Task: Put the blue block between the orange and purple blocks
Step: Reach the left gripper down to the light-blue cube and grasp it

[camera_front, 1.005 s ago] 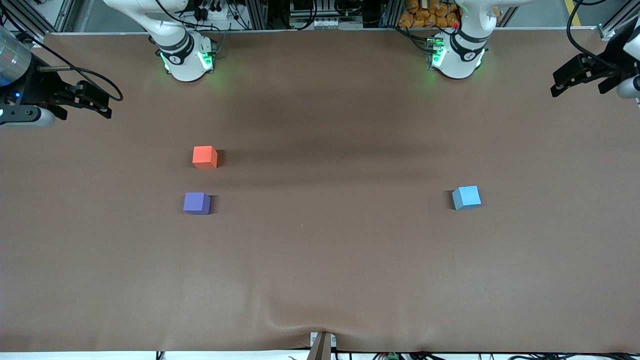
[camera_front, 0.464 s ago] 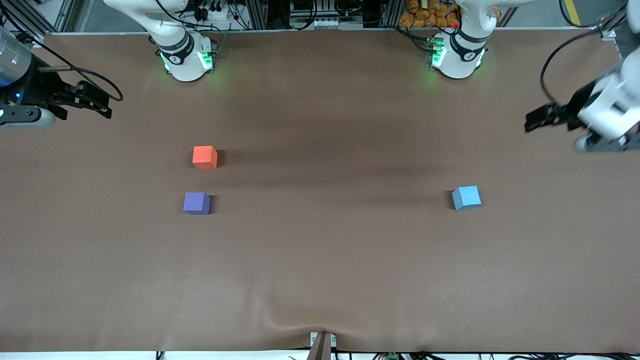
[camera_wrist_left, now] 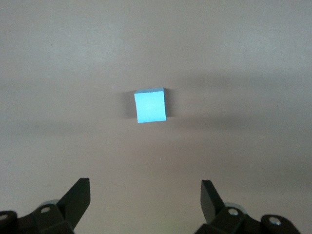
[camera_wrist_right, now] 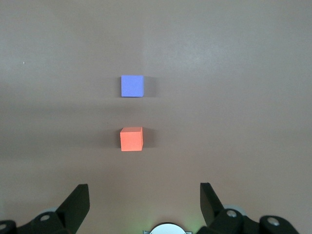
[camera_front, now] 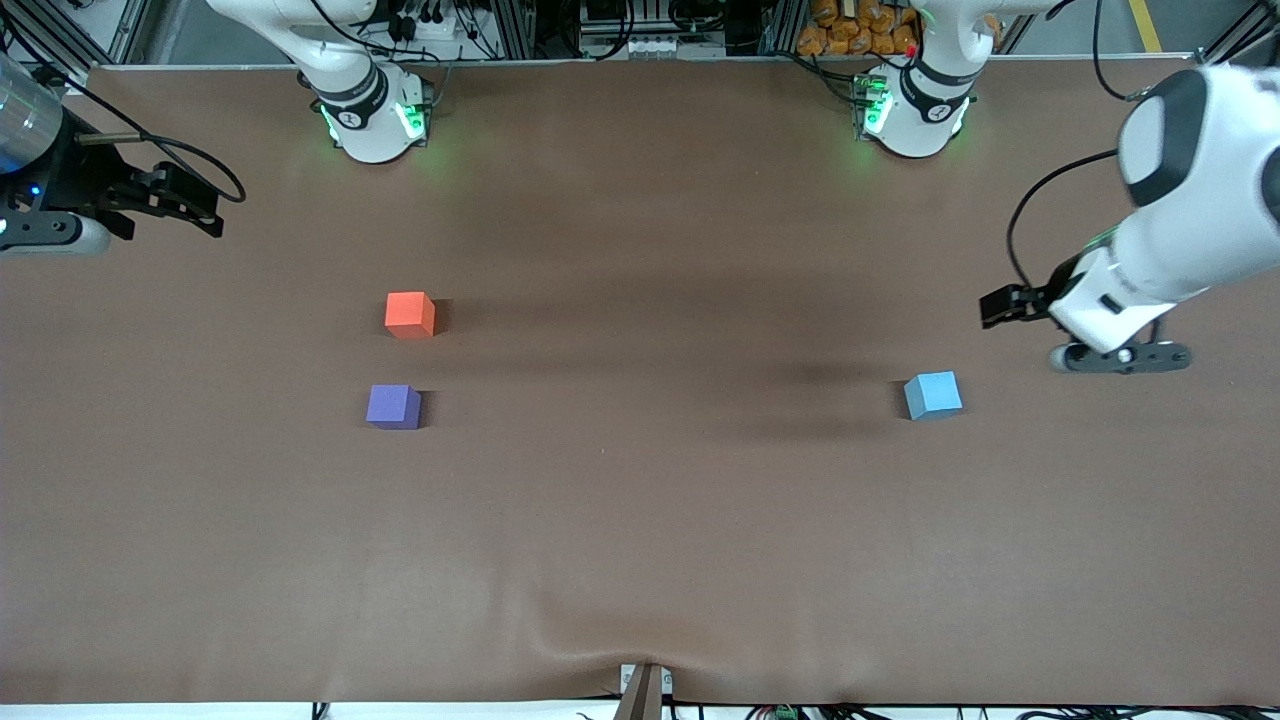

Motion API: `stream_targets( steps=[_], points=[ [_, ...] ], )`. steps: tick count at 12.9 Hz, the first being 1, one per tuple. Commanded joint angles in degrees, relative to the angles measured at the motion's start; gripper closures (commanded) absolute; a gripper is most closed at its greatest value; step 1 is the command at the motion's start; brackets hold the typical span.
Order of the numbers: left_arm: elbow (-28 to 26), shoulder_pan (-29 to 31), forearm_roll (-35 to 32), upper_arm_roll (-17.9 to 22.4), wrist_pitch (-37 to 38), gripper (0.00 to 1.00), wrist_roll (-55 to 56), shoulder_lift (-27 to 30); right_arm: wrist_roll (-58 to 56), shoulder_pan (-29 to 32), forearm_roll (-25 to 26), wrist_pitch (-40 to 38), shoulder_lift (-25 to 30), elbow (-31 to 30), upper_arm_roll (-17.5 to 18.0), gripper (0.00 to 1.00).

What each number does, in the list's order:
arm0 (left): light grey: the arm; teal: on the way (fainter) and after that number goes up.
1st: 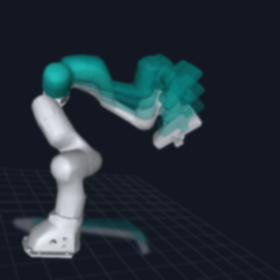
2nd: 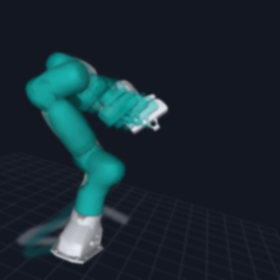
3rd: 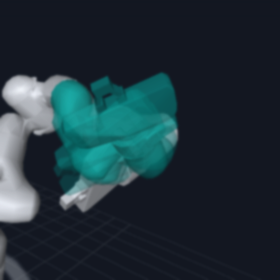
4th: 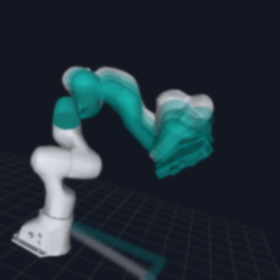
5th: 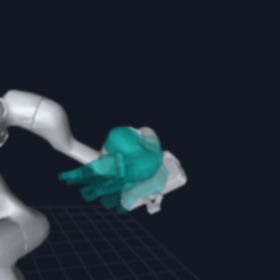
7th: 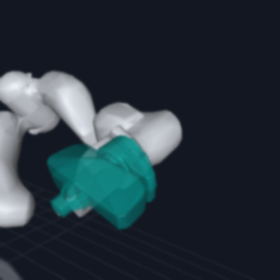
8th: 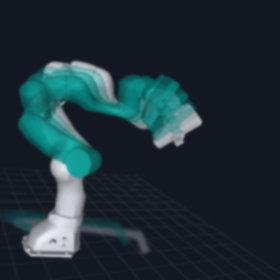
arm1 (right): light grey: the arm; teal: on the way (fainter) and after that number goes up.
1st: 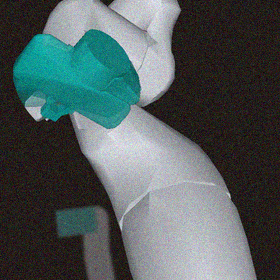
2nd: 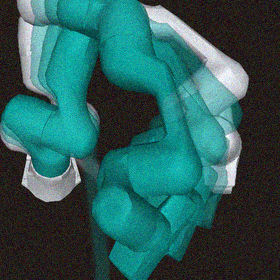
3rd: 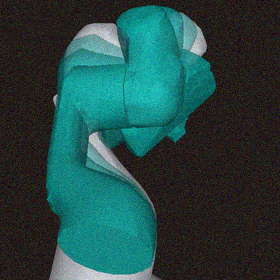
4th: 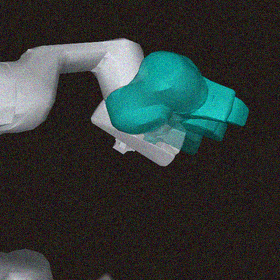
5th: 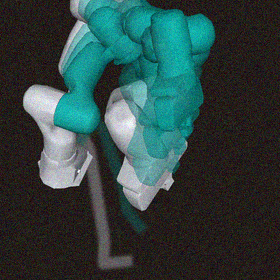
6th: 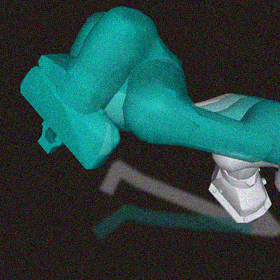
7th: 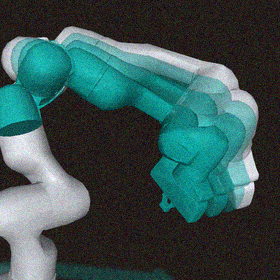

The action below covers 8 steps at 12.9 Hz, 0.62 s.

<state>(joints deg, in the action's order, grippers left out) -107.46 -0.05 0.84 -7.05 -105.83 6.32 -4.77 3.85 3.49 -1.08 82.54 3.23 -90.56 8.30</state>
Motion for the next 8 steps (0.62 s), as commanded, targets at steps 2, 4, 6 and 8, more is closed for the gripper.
stream_targets(
  steps=[2,4,6,8],
  points=[
    [-13.0,0.2,0.4,-1.2,-13.8,0.00,-1.0,1.6,-0.2,1.3,-0.9,-0.4,0.6,-0.1,0.7,0.00],
    [-16.8,0.7,0.3,-1.2,-20.1,0.00,-1.0,-0.8,-0.2,1.2,-0.9,-0.3,0.6,-0.1,0.7,0.00],
    [-19.8,1.6,0.3,-1.1,-26.7,0.00,-0.9,-3.1,-0.3,1.3,-0.9,-0.3,0.6,-0.1,0.7,0.00],
    [-21.0,2.7,0.3,-1.1,-32.1,0.00,-0.4,-5.9,-0.3,1.2,-0.9,-0.4,0.6,-0.1,0.7,0.00]
  ],
)
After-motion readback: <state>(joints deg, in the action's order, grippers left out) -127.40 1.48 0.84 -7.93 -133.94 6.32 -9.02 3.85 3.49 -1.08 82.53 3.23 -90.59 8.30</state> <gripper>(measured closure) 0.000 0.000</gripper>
